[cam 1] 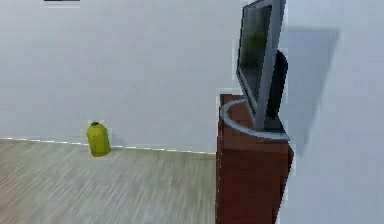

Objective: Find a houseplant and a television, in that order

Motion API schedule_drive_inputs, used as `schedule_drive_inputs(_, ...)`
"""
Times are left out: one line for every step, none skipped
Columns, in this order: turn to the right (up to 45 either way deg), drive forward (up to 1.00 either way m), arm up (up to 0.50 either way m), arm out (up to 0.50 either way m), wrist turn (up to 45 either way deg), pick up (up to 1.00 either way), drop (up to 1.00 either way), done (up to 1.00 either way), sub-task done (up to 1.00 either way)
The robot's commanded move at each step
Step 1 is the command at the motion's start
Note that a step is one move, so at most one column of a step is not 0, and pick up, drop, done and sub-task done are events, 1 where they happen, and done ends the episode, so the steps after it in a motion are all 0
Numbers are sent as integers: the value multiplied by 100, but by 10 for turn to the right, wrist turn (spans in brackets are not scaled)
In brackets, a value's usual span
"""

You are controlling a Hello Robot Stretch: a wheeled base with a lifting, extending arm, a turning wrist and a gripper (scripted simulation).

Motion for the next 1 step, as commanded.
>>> schedule_drive_inputs(0, 15, 0, 0, 0, 0, 0, 0, 0)
